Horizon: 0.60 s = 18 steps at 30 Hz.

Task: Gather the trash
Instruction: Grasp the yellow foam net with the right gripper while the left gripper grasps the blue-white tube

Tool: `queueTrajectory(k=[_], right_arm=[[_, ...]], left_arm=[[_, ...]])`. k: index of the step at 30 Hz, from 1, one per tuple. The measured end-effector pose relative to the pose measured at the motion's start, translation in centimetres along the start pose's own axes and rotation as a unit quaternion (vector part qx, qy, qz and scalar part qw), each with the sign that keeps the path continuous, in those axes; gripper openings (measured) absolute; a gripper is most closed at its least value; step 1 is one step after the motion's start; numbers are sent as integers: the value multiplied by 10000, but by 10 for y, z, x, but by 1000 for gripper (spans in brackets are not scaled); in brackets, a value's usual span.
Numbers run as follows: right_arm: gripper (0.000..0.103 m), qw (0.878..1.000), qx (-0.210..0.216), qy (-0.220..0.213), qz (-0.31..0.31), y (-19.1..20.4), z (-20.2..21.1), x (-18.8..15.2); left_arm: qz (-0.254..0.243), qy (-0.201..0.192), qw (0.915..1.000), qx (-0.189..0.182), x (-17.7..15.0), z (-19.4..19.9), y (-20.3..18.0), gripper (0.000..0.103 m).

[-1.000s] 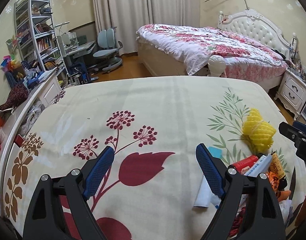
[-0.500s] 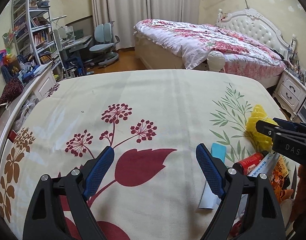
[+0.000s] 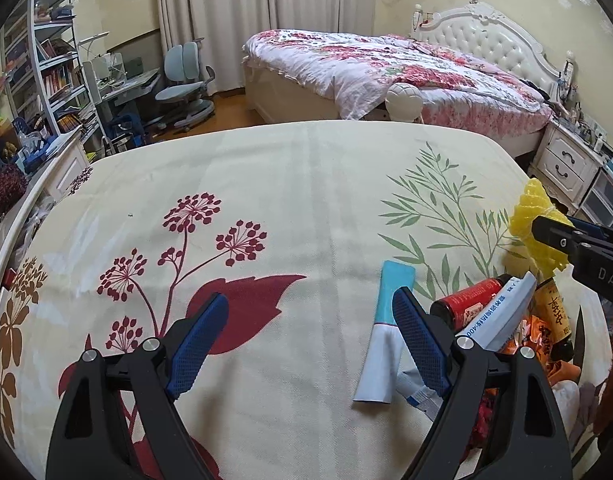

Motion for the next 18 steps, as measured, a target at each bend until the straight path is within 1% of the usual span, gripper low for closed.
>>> queueTrajectory(k=[1,3,7,9,14,18], right_arm=[[40,10000,-10,-10,-40,-4,2,-3],[40,9999,-10,-24,-121,-13,5,-9],[40,9994,61,-83,-325,-28,9,-17],[40,9991,128,-76,-409,-33,8,-17],[40,9980,238,-184,-550,-37,12,-15],[40,9977,277,-224,-582,-37,13,-11]], left_arm=[[-25,21,10000,-6,-1,-1,-2,82],[-82,76,9999,-38,-4,-4,-6,76],[-199,147,9997,-41,-8,-9,-13,72],[-247,157,9996,-40,-9,-10,-16,69],[-315,166,9993,-61,-9,-10,-20,68],[-426,255,9988,-32,-11,-16,-25,58]])
Point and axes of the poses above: each gripper's, at about its wrist camera, not at the fingertips, and z roughly against the way its jaws point, y to its left, x to its top, the point moved 9 cm from there along -z, roughly the way its jaws point, and after that the axes turned 12 degrees about y, right-handed, at the moved point
